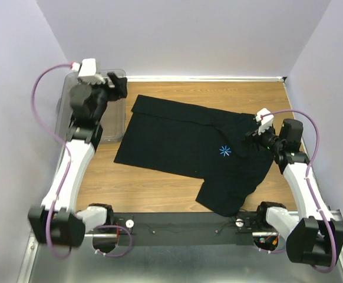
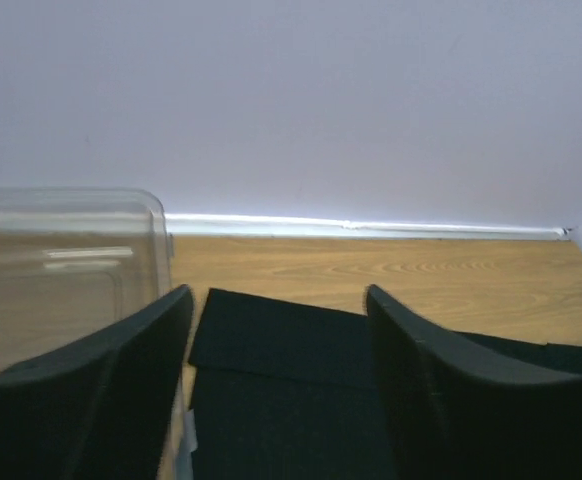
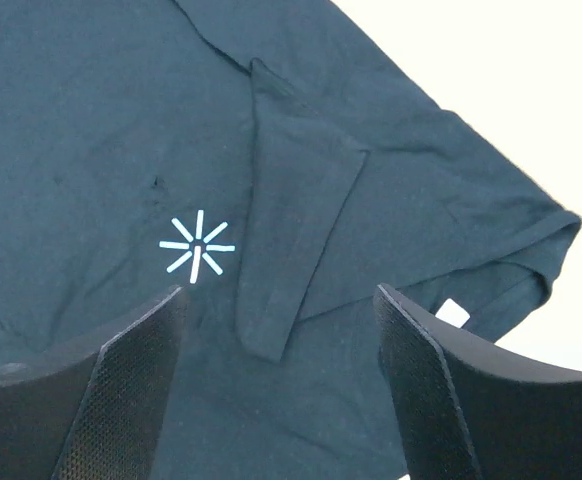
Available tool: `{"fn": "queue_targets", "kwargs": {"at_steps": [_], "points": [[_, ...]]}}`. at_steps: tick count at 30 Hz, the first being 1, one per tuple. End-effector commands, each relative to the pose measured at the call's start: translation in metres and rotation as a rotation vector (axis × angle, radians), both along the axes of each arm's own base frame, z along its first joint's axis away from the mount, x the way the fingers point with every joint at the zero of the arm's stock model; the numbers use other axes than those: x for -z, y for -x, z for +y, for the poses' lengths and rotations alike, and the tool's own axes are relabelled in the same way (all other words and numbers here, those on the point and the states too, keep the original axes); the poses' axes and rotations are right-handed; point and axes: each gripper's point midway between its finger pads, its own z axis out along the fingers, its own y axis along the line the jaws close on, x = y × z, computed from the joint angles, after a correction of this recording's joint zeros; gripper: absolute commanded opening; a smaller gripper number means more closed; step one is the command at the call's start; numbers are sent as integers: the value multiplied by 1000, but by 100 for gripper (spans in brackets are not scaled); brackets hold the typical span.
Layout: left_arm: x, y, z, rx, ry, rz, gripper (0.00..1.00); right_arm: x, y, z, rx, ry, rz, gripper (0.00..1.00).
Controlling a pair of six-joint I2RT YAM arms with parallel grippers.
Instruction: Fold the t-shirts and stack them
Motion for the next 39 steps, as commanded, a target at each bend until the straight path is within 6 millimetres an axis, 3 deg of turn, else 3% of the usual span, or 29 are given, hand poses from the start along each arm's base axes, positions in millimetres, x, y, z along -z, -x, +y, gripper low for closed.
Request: {"fn": "queue_targets", "kwargs": {"at_steps": [1,2,3,4,6,7,8,10,12,13,14,16,17,19,22,24,31,39], "points": [[-13,51,9,-5,-42,-64,85,10,-5,-9,44,8,104,83],[0,71,12,-10,-47,-60,88,14,-7,-6,29,-12,134,83],[7,80,12,-6,-47,-59,94,33,-11,-3,13,-30,213,82],[25,97,8,29,-41,-49,96,32,-13,5,-35,-65,237,82],[40,111,3,63,-27,-33,96,41,-13,14,-118,-79,277,80],[49,117,0,79,6,-5,96,55,-11,17,-131,-103,348,78],[62,126,-6,111,24,17,96,52,-17,17,-140,-105,347,75],[93,136,-17,175,59,95,96,65,-19,17,-143,-112,393,75],[103,142,-21,198,59,110,95,67,-36,10,-62,-123,422,71],[104,143,-21,198,65,112,95,70,-44,6,-27,-129,436,71],[99,144,-20,199,56,99,95,87,-52,1,16,-128,488,71],[88,146,-22,216,28,68,95,78,-79,-1,43,-155,460,71],[83,146,-20,209,15,56,95,91,-87,-1,48,-174,499,71],[82,147,-16,197,-29,43,95,87,-108,4,41,-214,498,67],[81,153,-14,184,-24,22,95,103,-127,2,58,-218,531,65],[78,153,-14,184,-21,10,95,116,-129,4,60,-232,565,64],[83,149,-15,190,-19,29,95,133,-132,9,65,-199,597,63],[81,150,-14,186,-18,20,95,137,-128,15,49,-215,616,56]]}}
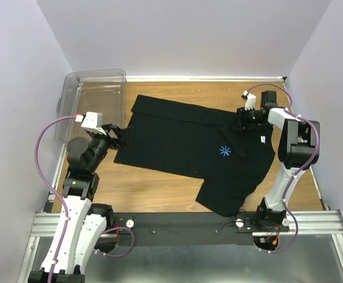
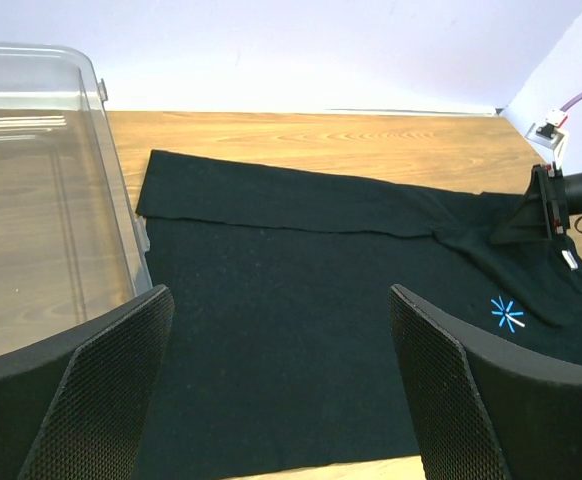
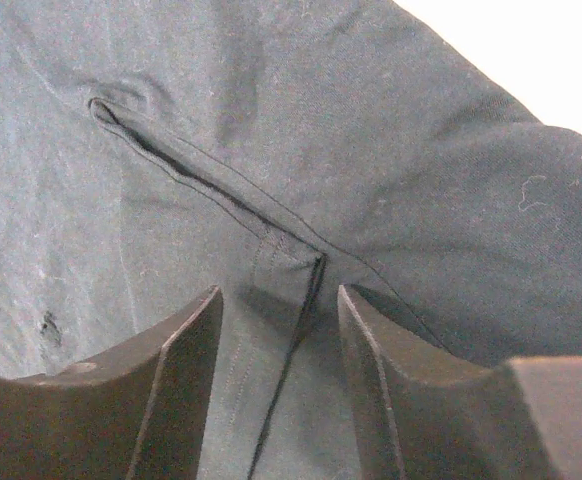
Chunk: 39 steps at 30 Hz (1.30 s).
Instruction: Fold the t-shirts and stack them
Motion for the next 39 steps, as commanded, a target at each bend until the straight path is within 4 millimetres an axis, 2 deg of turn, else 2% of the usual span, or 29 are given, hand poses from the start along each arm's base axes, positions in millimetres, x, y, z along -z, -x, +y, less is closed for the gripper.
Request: {"fn": "queue_targets", "kwargs": {"at_steps": [1,11,14,18,21,22,23,25,27,28,29,30,31,33,35,38,39], "points": [[-7,3,-1,13,-8,-28,95,9,5,5,-4,-8,36,55],[-7,3,0,11,-8,-28,95,-4,10,16,-31,-47,20,43],[-7,3,0,10,-8,-26,95,-3,11,17,-32,-56,29,35],[-8,3,0,7,-8,-31,95,-9,12,19,-41,-57,15,11],[-7,3,0,7,-6,-29,95,-25,19,26,-74,-58,-8,4],[-7,3,0,8,-8,-29,95,-26,29,33,-97,-60,4,4],[-8,3,0,7,-8,-31,95,-35,36,45,-141,-75,-11,2],[-7,3,0,7,-8,-29,95,-40,55,57,-185,-99,22,2],[-7,3,0,8,-6,-27,95,-44,77,80,-264,-121,47,4],[-7,2,0,8,-7,-26,95,-43,93,99,-322,-125,75,7],[-7,2,0,7,-8,-28,95,-44,101,108,-349,-130,88,13],[-7,2,0,7,-6,-29,95,-44,109,116,-377,-142,102,33],[-7,2,0,7,-7,-26,95,-47,119,128,-413,-145,117,36],[-6,3,1,0,-5,-24,95,-57,119,134,-428,-166,97,43],[-6,3,2,-1,-4,-23,95,-68,113,132,-409,-142,66,45],[-4,3,1,-1,1,-16,95,-86,102,114,-357,-68,-12,48],[-5,3,1,-1,11,-14,95,-88,91,93,-284,-37,-29,48]]}}
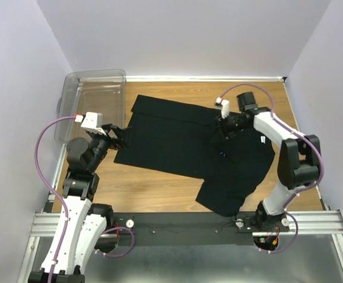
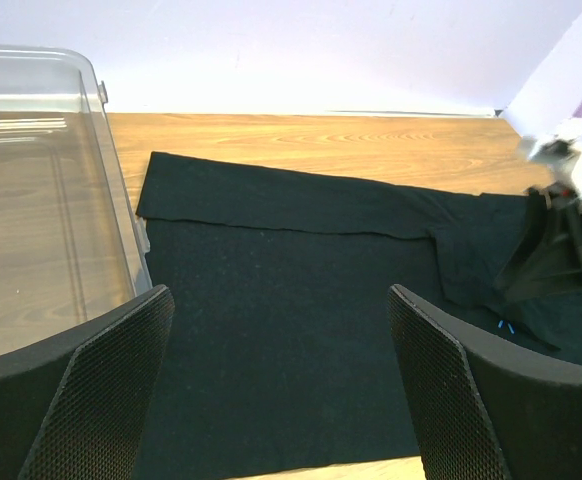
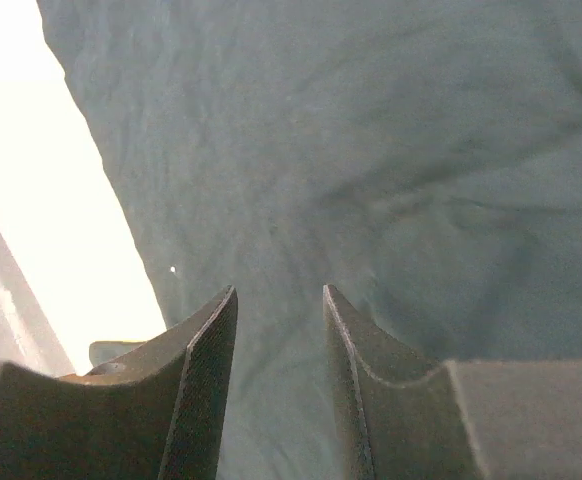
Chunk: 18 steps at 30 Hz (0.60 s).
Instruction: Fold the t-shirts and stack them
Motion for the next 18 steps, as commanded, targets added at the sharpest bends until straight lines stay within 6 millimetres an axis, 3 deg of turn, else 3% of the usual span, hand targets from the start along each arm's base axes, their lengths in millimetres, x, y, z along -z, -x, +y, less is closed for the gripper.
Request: {"fn": "queue_targets", "kwargs": {"at_steps": [1,2,3,4,5,6,10,15,16,18], "points": [[-2,2,0,-1,18,-2,95,-33,-25,-52,177,61,-105,48],[0,2,1,-4,24,7,95,-35,-35,-70,254,66,-111,48],[1,0,1,-8,33,18,95,-30,-52,-118,416,113,-110,50],[2,0,1,-11,30,23,95,-30,-67,-142,512,121,-130,52],[3,-1,2,-14,28,27,95,-23,-73,-165,585,148,-133,58],[3,-2,2,-14,24,27,95,-9,-83,-202,708,196,-123,67],[4,-3,-1,5,17,23,95,21,-101,-246,879,289,-92,77],[3,-3,0,-1,10,16,95,34,-128,-272,997,288,-89,76],[2,-3,0,-1,10,14,95,46,-129,-275,1007,298,-64,75],[2,-3,0,-1,9,12,95,51,-134,-286,1034,325,-63,73]]}}
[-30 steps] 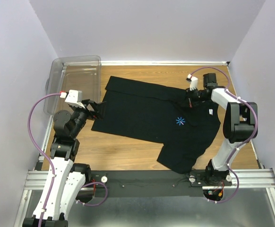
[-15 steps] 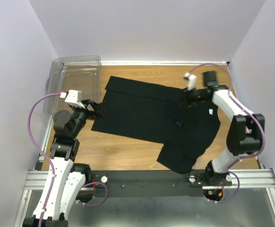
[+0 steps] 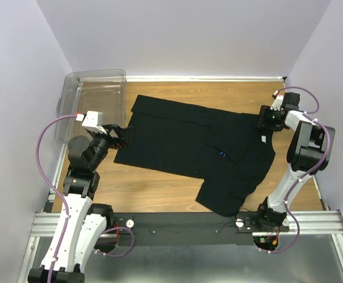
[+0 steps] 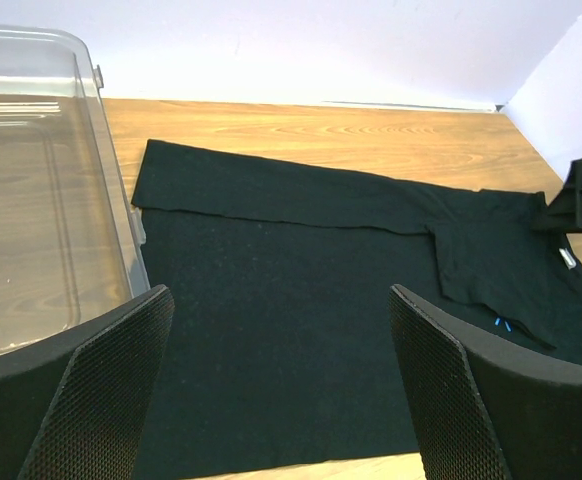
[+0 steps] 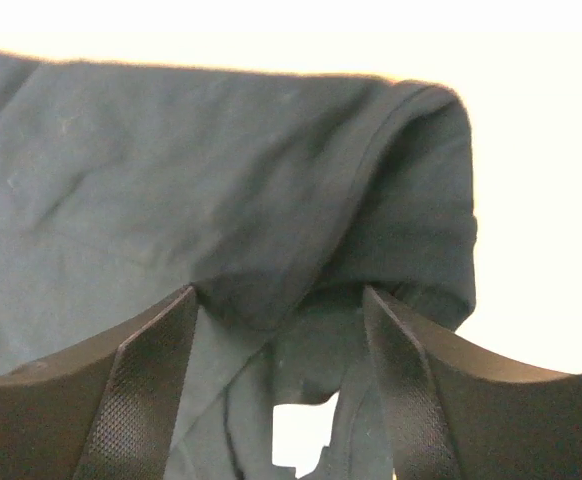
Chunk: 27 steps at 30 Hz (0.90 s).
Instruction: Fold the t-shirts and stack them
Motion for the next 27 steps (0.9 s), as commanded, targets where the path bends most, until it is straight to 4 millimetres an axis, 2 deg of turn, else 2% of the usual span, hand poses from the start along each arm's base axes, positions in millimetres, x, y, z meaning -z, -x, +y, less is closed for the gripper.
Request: {"fn": "queue_targets", "kwargs": {"at_steps": [1,3,7,8,10,12,14,16,18,21,22,23,26,27], "points": [[-4,1,1,1,-7,-18,95,-7,-30,-34,127,84,-59,73],[-4,0,1,5,-7,-15,95,2,-31,-39,142,83,-42,69],[-3,0,0,6,-7,-15,95,9,-31,-42,150,69,-31,54],[-3,0,0,6,-9,-16,95,9,-32,-44,153,71,-31,53],[-3,0,0,6,-8,-12,95,10,-33,-47,158,78,-31,45],[-3,-1,0,6,-8,-12,95,9,-36,-51,165,85,-34,44],[-2,-1,0,6,-9,-10,95,8,-37,-54,169,97,-36,36],[-1,-1,1,3,-9,-10,95,9,-39,-59,177,110,-37,34],[-2,-2,1,2,-9,-10,95,6,-44,-64,181,118,-47,25],[-1,-2,1,2,-10,-7,95,12,-50,-69,180,125,-42,24],[0,-3,1,2,-9,-1,95,5,-60,-72,173,131,-67,23],[0,-3,1,2,-10,-2,95,15,-63,-73,168,129,-53,23],[3,-4,0,3,-10,9,95,7,-89,-83,168,145,-99,22],[4,-5,0,3,-10,14,95,19,-94,-86,171,149,-84,22]]}}
